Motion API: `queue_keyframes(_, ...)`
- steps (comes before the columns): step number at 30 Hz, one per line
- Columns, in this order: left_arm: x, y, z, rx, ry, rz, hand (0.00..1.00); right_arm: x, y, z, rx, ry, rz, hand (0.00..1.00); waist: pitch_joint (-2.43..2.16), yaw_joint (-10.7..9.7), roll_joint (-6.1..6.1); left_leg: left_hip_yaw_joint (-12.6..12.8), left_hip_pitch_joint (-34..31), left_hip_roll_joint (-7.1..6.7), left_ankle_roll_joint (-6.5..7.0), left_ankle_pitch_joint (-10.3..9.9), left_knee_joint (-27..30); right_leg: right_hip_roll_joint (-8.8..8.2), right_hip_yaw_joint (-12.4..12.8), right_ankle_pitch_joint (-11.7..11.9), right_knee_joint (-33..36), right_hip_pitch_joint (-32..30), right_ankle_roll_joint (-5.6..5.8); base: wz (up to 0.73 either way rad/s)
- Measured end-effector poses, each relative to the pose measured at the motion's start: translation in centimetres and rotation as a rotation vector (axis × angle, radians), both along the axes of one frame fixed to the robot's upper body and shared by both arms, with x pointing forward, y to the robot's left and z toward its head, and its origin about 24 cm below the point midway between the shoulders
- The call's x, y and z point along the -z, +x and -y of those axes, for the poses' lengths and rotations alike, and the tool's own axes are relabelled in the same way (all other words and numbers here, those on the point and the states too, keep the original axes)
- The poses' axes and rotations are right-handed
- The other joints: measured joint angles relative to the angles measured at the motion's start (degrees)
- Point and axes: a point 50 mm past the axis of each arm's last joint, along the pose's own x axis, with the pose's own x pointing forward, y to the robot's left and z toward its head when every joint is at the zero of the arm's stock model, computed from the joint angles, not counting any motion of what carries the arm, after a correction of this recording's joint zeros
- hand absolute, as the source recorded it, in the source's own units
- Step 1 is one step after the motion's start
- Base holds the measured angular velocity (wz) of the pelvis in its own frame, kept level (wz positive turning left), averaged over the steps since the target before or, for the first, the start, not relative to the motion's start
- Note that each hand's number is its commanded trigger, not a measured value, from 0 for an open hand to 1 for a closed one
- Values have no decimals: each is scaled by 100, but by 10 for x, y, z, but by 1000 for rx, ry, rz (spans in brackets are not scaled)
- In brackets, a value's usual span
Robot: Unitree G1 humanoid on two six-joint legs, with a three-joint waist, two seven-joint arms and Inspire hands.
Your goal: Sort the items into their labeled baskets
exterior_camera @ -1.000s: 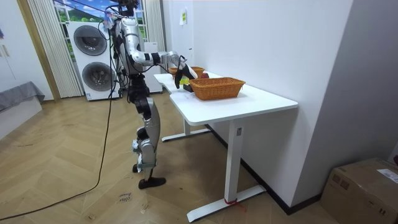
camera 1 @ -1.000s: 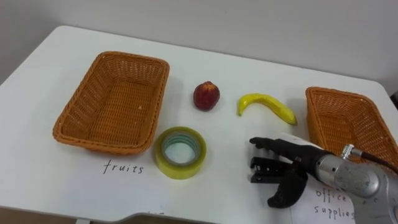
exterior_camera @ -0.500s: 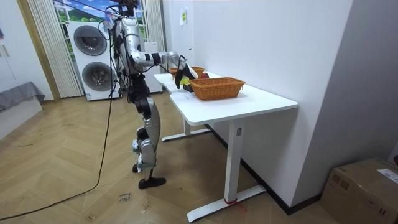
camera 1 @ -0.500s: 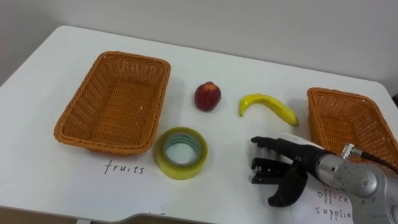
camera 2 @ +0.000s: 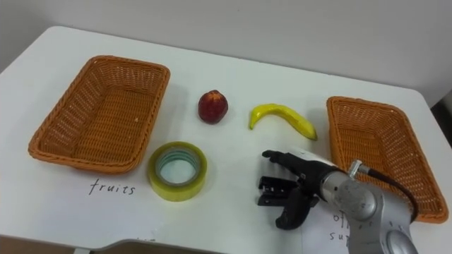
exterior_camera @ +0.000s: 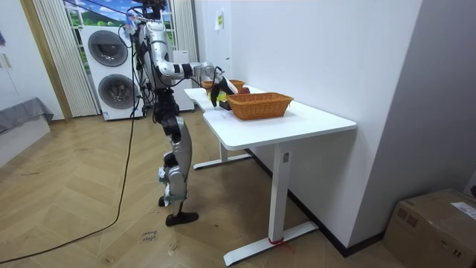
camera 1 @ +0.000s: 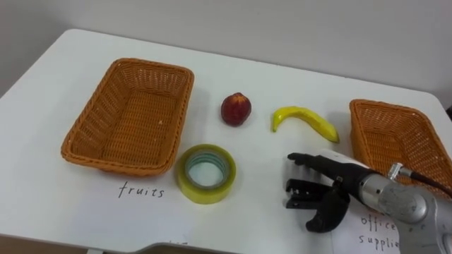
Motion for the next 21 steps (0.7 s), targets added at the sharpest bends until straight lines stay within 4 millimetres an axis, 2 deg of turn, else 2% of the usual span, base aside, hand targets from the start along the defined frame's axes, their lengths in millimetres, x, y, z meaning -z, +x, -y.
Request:
queue_keyframes(11, 0, 1, 0, 1, 5, 2, 0, 5, 1, 2, 18, -39, 13, 0, 4, 3, 31, -7, 16, 0, 1, 2, -1, -1, -8, 1, -8, 24, 2, 0)
queue_keyframes(21, -2, 11, 2, 14, 2, 44, 0, 5, 2, 3, 21, -61, 24, 0, 7, 10, 26, -11, -11, -1, 1, 1, -5, 0, -9, 1, -2, -5, 2, 0)
